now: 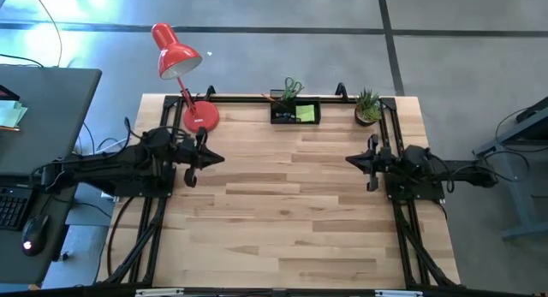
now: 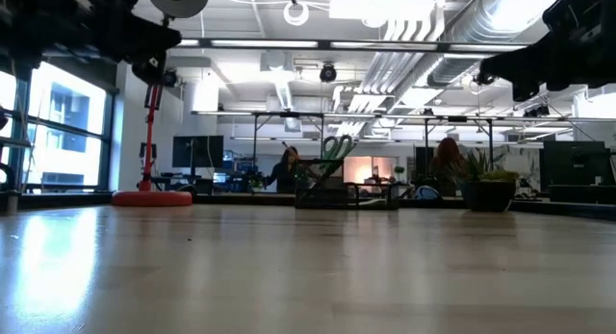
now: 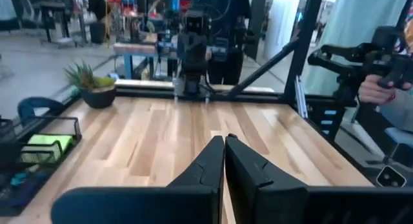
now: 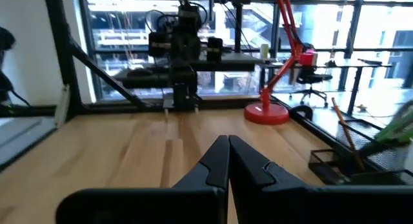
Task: Pick and place office supplies into organizer
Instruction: Return to Home Position
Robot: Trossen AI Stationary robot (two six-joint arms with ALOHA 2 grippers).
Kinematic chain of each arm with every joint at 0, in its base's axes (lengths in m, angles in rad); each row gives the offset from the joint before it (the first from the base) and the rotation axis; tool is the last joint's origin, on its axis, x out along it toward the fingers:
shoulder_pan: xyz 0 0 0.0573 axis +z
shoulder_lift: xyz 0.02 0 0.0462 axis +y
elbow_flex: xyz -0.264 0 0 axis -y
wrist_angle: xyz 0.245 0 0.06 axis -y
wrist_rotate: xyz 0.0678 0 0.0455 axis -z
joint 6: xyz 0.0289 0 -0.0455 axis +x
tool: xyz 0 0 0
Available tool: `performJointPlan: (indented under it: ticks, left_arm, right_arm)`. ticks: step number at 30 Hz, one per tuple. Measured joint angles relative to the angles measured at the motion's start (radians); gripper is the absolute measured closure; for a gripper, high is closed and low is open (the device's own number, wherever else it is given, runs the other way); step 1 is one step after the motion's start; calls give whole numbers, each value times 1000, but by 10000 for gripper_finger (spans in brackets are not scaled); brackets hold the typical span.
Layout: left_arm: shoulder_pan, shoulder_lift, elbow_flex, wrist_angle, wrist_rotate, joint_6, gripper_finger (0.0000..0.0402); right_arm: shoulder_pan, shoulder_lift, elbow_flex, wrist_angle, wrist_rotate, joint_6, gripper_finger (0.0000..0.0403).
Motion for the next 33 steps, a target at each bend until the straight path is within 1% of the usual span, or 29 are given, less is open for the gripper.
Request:
performJointPlan:
  ticks: [2,5,7,8,10,14,15,17,20,21,22,23,25,27,30,33]
  left_arm:
    - [0,-26,-48,50,1,-6,397]
    - [0,-71,-146,146,-1,-42,399]
    - [0,-105,-202,191,-37,-88,400]
    - [0,-124,-220,197,-73,-118,400]
    - [-9,-154,-220,144,-130,-149,401]
    - [-81,-189,-220,104,-187,-105,401]
    - [-108,-194,-220,108,-219,-102,401]
    - [-173,-196,-220,101,-314,-100,401]
    - [-261,-194,-221,54,-470,-37,401]
    - [-278,-194,-221,57,-495,-17,401]
    - [-285,-198,-221,68,-498,2,401]
    - [-286,-205,-221,83,-473,18,401]
    - [-286,-224,-221,96,-392,26,401]
    - [-287,-251,-221,92,-337,6,402]
    - [-287,-316,-221,22,-315,-25,402]
    - [-286,-401,-218,-88,-323,-32,402]
  right_arm:
    - [3,0,0,-21,24,-8,403]
    - [3,0,0,-27,49,28,403]
    - [3,0,0,-23,49,41,402]
    - [3,0,0,-23,47,42,403]
    - [3,0,0,-23,48,44,403]
    - [3,0,0,-32,55,43,403]
    - [3,0,0,-36,55,43,402]
    - [3,0,0,-43,55,43,403]
    - [3,0,0,-46,56,42,402]
    - [3,0,0,-46,56,43,403]
    - [3,0,0,-45,57,44,403]
    - [3,0,0,-45,58,48,403]
    - [3,0,0,-30,58,60,402]
    - [3,0,1,-5,43,61,403]
    - [3,0,36,-19,6,61,403]
    - [3,0,77,-93,-20,61,402]
